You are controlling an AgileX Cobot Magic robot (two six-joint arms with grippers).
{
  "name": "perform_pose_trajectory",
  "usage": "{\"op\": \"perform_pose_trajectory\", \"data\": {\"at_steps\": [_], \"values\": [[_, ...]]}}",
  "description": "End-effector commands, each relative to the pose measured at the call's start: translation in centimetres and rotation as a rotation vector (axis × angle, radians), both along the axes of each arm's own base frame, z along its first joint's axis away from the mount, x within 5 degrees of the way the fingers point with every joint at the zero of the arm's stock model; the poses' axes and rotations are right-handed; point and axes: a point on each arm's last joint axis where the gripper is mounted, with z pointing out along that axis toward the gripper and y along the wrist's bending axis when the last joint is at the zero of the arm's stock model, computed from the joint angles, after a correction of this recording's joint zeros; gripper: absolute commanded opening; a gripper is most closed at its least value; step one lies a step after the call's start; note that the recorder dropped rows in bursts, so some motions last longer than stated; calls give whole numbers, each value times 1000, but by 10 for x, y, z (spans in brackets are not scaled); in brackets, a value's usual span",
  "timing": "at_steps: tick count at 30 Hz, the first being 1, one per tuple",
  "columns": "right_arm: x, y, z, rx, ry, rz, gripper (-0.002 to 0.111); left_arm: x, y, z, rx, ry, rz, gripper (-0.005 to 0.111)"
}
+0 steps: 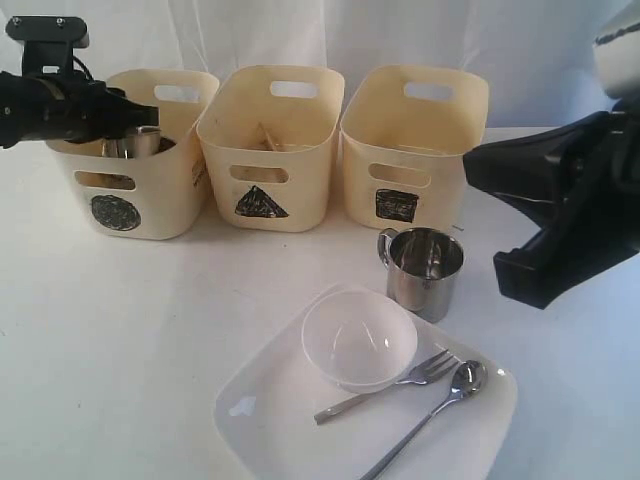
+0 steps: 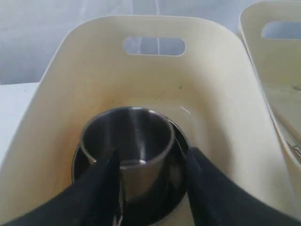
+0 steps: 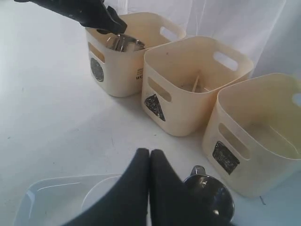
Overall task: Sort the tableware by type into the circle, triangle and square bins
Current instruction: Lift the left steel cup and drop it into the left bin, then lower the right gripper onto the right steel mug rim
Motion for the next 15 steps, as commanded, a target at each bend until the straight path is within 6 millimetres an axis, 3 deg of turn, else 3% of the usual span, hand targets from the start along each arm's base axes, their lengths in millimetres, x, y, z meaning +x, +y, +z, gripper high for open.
{"op": "perform_pose_trajectory", "data": {"at_steps": [1, 4, 6, 10, 12, 15], "values": [[0, -2, 0, -12, -19, -9, 0, -6, 3, 14, -32, 12, 21, 49], [0, -2, 0, 4, -9, -19, 0, -17, 4, 32, -31, 18, 21, 49], [3, -5, 1, 53, 11, -85, 0, -38, 7, 58, 1, 31, 8, 49], [10, -19, -2, 183, 135, -298, 0, -74, -5, 89, 106, 59, -87, 49], [11, -26, -8, 154, 190, -372, 0, -87, -12, 92, 115, 62, -119, 49], [11, -33, -13, 35, 248, -423, 0, -110, -26, 78, 103, 103, -175, 49]]}}
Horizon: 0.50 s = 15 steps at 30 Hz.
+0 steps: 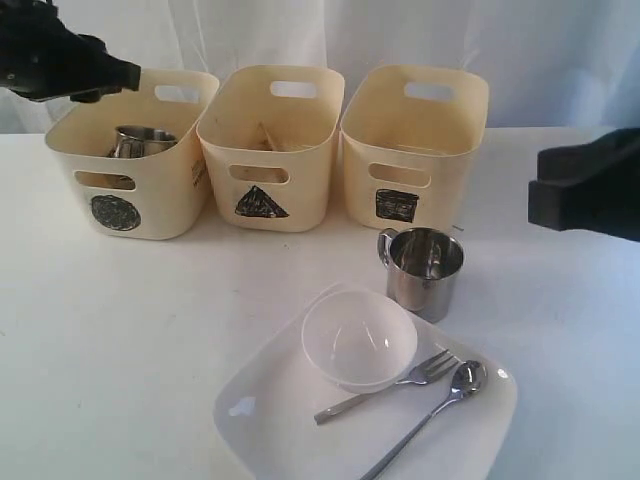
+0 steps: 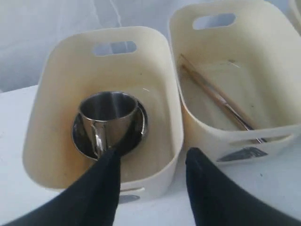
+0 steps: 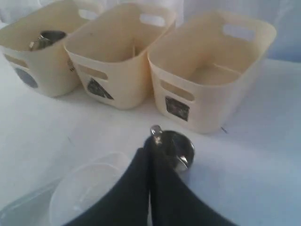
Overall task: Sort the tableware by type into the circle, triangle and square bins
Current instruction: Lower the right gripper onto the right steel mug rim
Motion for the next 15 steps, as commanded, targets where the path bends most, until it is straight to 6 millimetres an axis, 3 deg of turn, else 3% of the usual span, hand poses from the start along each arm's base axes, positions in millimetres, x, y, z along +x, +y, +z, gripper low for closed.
{"op": "perform_pose_trajectory", "data": {"at_steps": [1, 8, 15], "values": [[0, -9, -3, -85, 93, -60, 0, -24, -13, -15, -5, 68, -53, 49], [19, -3, 8, -137, 230, -97, 0, -45, -39, -41, -51, 129, -133, 49], [61, 15, 1, -248, 382, -89, 0, -63, -68, -51, -70, 135, -232, 49]]}}
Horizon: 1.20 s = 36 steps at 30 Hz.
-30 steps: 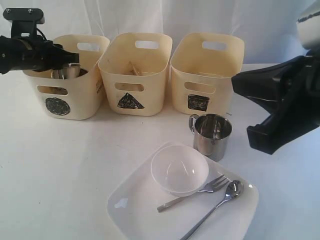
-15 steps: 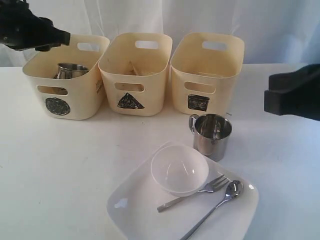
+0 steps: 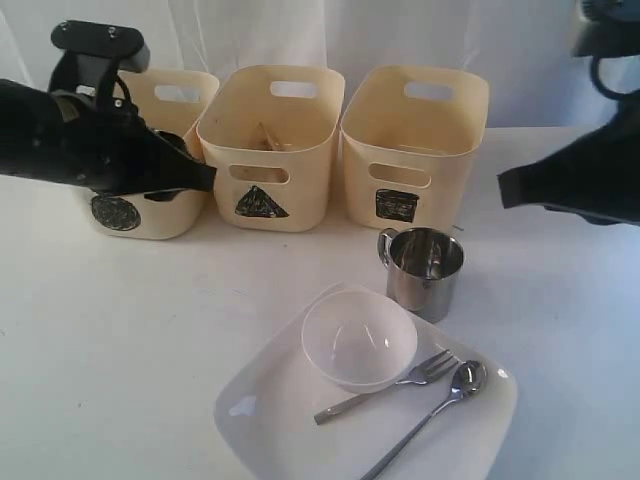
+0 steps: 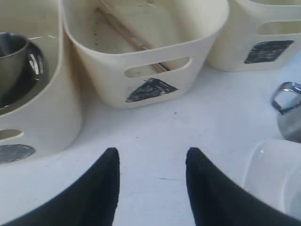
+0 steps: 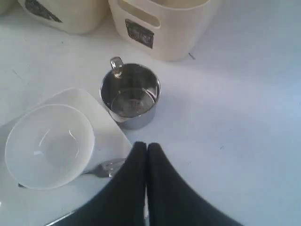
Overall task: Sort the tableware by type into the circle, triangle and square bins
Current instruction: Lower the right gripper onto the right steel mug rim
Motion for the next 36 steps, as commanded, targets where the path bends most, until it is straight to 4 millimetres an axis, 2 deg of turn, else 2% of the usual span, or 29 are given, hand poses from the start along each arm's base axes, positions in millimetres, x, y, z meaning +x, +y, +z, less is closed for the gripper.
{"op": "perform_pose_trajectory", "data": {"at_steps": [1, 7, 10, 12, 16, 17, 19, 23, 31, 36], "values": [[27, 8, -5, -96, 107, 11, 0, -13, -14, -2, -22, -1, -51, 49], [61, 23, -16, -199, 172, 93, 0, -16, -19, -2, -22, -2, -72, 46], [73, 29, -19, -212, 161, 117, 7, -17, -19, -4, -12, 16, -73, 36], [79, 32, -21, -212, 161, 119, 18, -18, -19, -4, -3, 24, -76, 28], [97, 32, -35, -204, 177, 85, 58, -19, -18, -5, 4, 36, -77, 10], [102, 30, -40, -197, 189, 65, 63, -19, -18, -5, 4, 36, -77, 7], [109, 28, -51, -192, 228, 31, 61, -19, -18, -5, 4, 36, -77, 0], [122, 26, -72, -191, 281, -5, 54, -19, -18, -5, 4, 36, -77, 0], [137, 32, -90, -137, 261, -21, 54, -19, -18, -5, 2, 33, -77, 0], [143, 35, -107, -147, 297, -19, 54, -18, -18, -5, 1, 31, -77, 0]]}}
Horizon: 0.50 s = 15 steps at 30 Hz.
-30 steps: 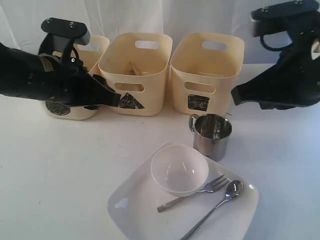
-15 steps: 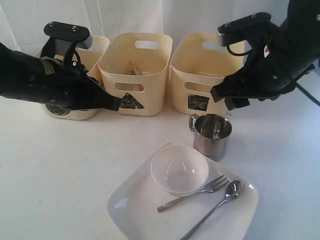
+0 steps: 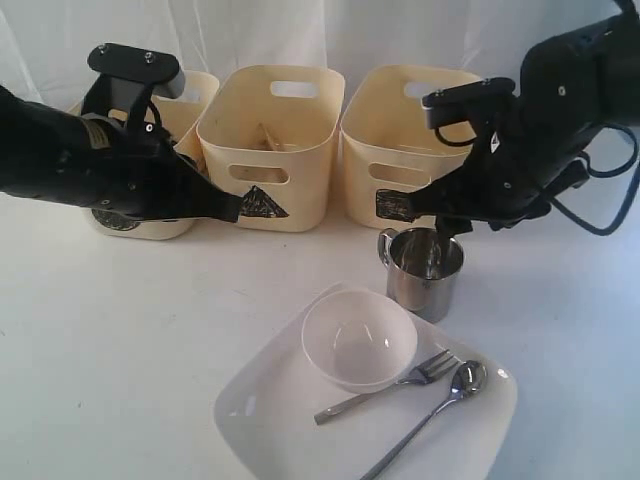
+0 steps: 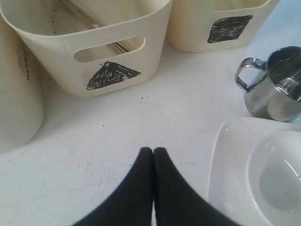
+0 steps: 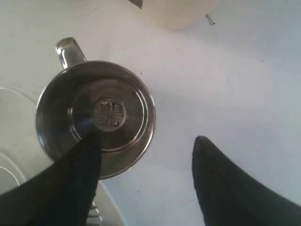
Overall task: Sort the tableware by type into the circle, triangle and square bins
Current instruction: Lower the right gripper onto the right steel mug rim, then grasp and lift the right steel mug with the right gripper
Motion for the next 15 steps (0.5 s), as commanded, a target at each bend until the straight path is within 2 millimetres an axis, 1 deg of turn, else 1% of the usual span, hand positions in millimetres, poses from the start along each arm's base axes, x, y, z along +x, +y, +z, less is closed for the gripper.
{"op": "perform_pose_trajectory", "data": {"at_steps": [1, 6, 11, 15], "values": [[8, 0, -14, 0, 19, -14, 54, -4, -1, 2, -8, 0, -6, 0], [14, 2, -32, -11, 51, -12, 53, -4, -1, 2, -8, 0, -6, 0], [18, 4, -42, -12, 59, -11, 40, -4, -1, 2, -9, -2, -6, 0], [20, 5, -51, -13, 77, -13, 36, -4, -1, 2, -9, -2, -6, 0]]}}
